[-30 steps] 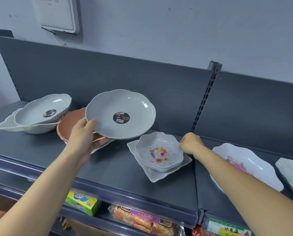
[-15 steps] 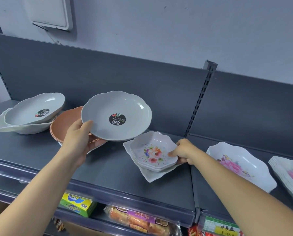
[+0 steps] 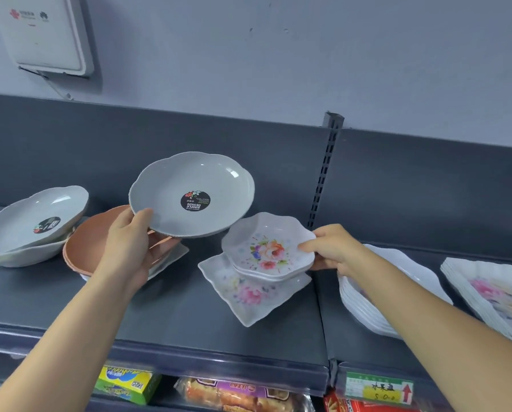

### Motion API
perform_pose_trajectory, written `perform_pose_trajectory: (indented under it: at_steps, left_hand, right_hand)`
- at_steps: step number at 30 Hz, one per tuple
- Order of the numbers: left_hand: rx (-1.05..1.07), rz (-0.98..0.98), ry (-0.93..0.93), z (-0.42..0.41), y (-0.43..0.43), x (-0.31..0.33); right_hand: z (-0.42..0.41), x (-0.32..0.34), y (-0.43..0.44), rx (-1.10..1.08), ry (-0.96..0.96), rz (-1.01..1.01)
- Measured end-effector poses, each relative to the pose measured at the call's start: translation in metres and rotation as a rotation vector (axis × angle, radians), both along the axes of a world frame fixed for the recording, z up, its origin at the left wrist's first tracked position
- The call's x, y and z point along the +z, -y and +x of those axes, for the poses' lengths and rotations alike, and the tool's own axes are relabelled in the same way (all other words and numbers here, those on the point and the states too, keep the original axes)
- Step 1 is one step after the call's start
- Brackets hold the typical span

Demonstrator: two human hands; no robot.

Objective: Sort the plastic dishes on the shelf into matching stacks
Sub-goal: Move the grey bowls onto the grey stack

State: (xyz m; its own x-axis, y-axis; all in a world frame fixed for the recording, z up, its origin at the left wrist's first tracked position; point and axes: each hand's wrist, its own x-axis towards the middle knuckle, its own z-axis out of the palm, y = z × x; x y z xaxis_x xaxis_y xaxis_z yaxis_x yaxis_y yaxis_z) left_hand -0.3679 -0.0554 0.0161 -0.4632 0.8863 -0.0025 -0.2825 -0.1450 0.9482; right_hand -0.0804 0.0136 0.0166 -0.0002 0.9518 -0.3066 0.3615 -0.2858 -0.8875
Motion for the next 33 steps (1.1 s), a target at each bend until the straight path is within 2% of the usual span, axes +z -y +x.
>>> perform_pose_trajectory:
  at_steps: [9,16,24,33]
  left_hand:
    - [-0.076,0.071,0.021,0.081,-0.011,0.023]
    - [-0.126,0.029,-0.042,0.151,0.0,0.021]
    - [-0.056,-0.003,-0.056,0.197,0.027,0.01]
    - [0.045,0.019,-0.044,0.229,0.059,0.006]
  right_hand:
    - [0.101,0.039,0.033,-0.098,0.012,0.114]
    - [0.176,0.025,0.045,-0.113,0.024,0.101]
    - [0.21,0.003,0.043,-0.024,0.067,0.114]
    - [0.213,-0.008,0.03,0.055,0.324,0.239]
